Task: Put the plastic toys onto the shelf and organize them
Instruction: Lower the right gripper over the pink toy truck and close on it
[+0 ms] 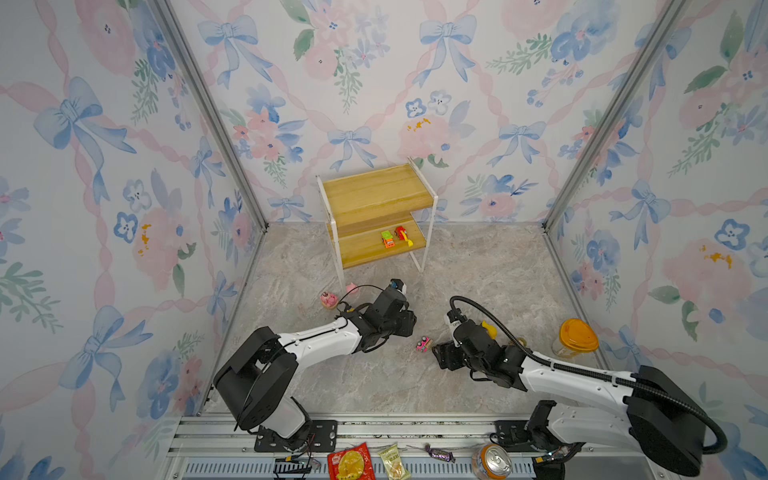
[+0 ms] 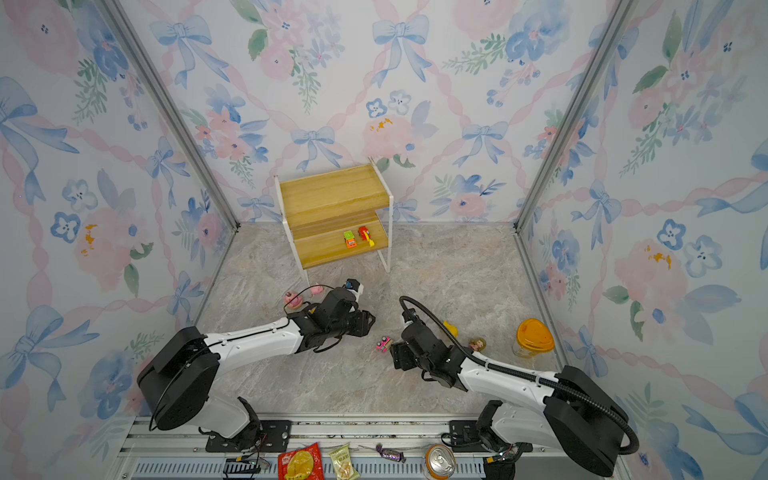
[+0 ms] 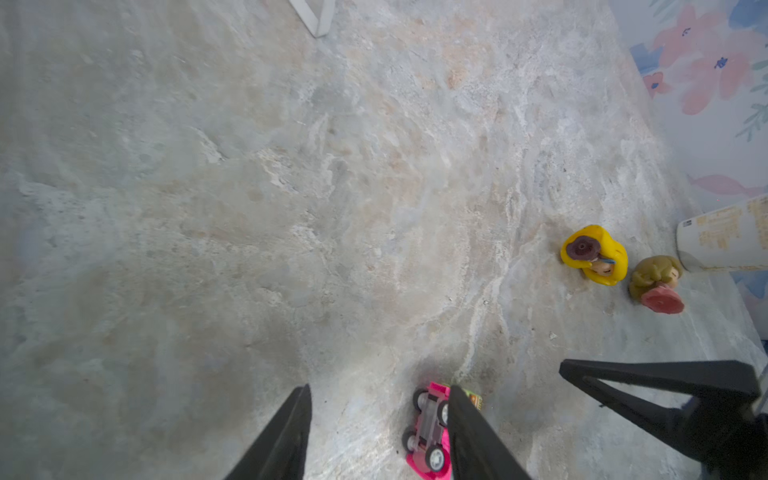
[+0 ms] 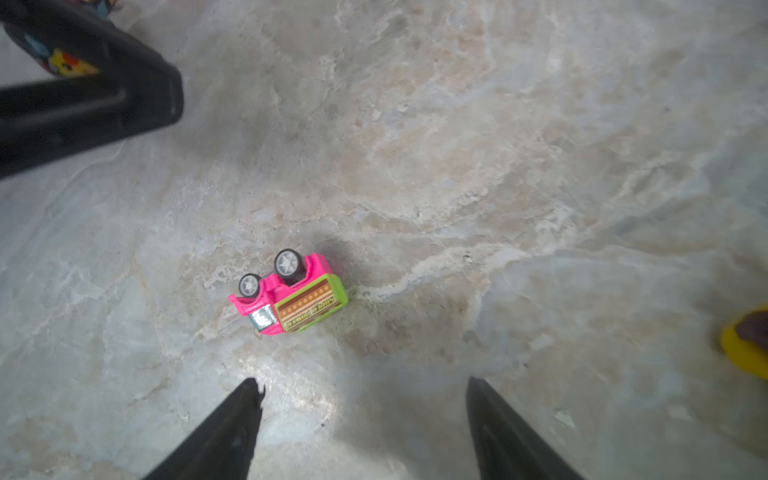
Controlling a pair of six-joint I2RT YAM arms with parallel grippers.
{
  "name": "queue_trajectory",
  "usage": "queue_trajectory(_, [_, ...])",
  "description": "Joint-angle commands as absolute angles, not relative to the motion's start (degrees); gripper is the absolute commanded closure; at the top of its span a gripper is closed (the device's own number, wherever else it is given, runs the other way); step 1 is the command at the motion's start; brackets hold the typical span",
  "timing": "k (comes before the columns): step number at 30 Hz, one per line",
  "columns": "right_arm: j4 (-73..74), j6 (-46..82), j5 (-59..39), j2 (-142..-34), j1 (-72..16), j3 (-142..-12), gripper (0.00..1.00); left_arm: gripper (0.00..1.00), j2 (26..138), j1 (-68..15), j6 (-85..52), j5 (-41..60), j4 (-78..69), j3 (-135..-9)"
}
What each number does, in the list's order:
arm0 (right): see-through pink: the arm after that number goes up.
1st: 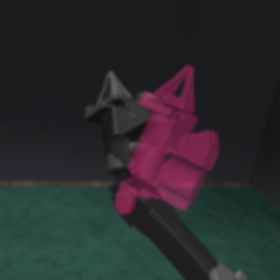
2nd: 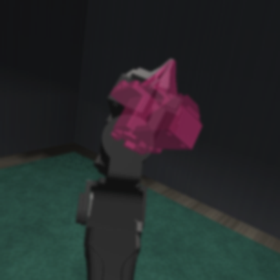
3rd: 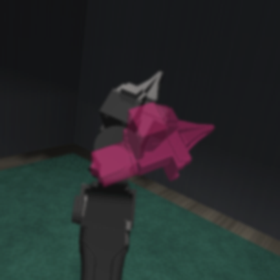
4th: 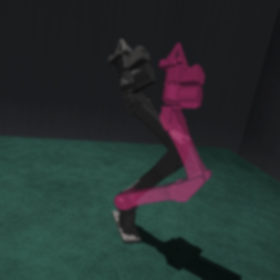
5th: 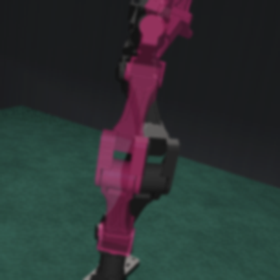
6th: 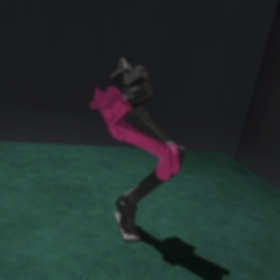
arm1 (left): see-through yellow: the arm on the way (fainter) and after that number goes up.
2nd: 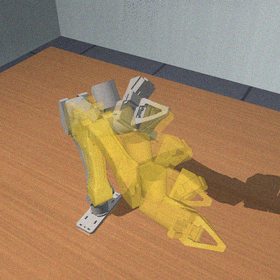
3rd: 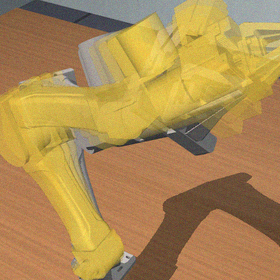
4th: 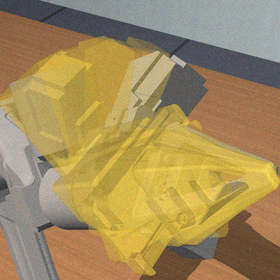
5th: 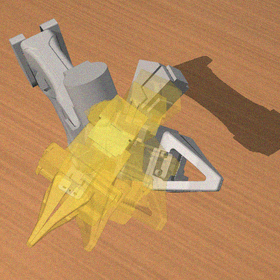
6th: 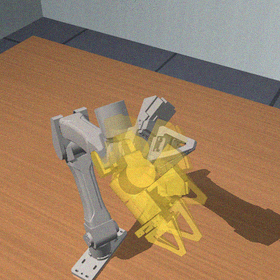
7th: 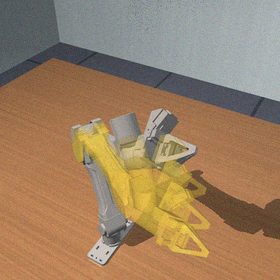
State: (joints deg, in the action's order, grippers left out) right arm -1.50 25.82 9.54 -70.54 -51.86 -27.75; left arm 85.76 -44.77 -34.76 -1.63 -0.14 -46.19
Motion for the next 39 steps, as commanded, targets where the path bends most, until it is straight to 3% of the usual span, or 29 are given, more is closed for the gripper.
queue_trajectory(1, [5.68,18.02,10.03,-72.57,-53.22,-28.48,0.18,0.43,83.01,-43.80,-34.76,-1.89,-0.07,-44.20])
queue_trajectory(12, [24.79,11.18,5.00,-76.99,-53.45,-20.23,0.18,0.38,79.63,-42.69,-34.80,-2.25,-1.03,-41.05])
queue_trajectory(39, [24.26,6.40,2.46,-85.54,-50.96,-24.95,0.34,0.36,80.58,-39.69,-33.75,0.99,-4.05,-39.64])
